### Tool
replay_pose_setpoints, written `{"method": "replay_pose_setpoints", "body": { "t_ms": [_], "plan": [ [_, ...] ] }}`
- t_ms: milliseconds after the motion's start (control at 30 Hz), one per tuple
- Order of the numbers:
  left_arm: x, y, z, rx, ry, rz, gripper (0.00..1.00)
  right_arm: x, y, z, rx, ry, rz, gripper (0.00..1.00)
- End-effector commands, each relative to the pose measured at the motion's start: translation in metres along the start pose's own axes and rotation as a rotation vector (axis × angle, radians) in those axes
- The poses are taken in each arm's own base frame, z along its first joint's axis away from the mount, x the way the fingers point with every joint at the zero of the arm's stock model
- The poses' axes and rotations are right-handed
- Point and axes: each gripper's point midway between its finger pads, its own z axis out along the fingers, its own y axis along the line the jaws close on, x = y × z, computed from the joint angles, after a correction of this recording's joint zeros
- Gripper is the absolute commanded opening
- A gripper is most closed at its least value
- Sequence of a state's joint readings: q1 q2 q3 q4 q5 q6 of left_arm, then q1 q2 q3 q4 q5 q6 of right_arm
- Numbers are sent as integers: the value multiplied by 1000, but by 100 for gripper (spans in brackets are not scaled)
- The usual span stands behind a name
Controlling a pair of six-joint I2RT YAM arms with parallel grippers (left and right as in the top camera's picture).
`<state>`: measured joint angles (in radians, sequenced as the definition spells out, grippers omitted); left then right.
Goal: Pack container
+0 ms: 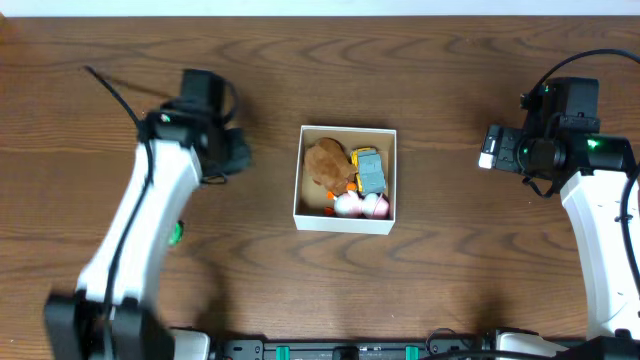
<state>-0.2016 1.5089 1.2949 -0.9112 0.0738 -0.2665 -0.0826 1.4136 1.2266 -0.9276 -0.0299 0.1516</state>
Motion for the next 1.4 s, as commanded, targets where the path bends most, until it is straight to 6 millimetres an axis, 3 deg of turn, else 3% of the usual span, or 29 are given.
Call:
{"method": "replay_pose_setpoints", "body": {
  "t_ms": [0, 100, 233, 333, 433, 500, 600, 633, 767, 900, 1000, 1133, 1267, 1367],
  "plan": [
    [6, -51, -40, 86, -113, 344, 6, 0, -1, 2, 2, 6, -9, 91],
    [27, -92, -51, 147, -138, 572, 6, 0, -1, 2, 2, 6, -9, 90],
    [47, -136, -43, 203, -142, 742, 6, 1, -1, 2, 2, 9, -9, 90],
    [52, -155, -25, 213, -124, 780, 6, 1, -1, 2, 2, 10, -9, 91],
    [57, -158, -5, 199, -75, 787, 8, 1, -1, 2, 2, 10, -9, 91],
    [61, -157, 7, 186, -39, 777, 23, 1, -1, 2, 2, 10, -9, 91],
    [64, -156, 16, 175, -11, 777, 37, 1, -1, 2, 1, 8, -9, 91],
    [64, -155, 16, 174, -9, 777, 47, 1, -1, 2, 2, 9, -9, 91],
    [63, -155, 14, 175, -15, 777, 70, 1, -1, 2, 2, 9, -9, 91],
    [56, -154, -1, 187, -56, 742, 80, 1, -1, 2, 2, 9, -17, 91],
    [36, -139, -20, 151, -126, 614, 85, 1, -1, 2, 2, 9, -28, 91],
    [13, -96, -52, 94, -206, 411, 95, 1, -1, 2, 2, 10, -37, 93],
    [-5, -32, -85, 35, -267, 145, 99, 2, -1, 2, 3, 15, -44, 95],
    [-10, 31, -104, -35, -300, -131, 98, 3, -1, 2, 2, 17, -46, 95]
  ]
}}
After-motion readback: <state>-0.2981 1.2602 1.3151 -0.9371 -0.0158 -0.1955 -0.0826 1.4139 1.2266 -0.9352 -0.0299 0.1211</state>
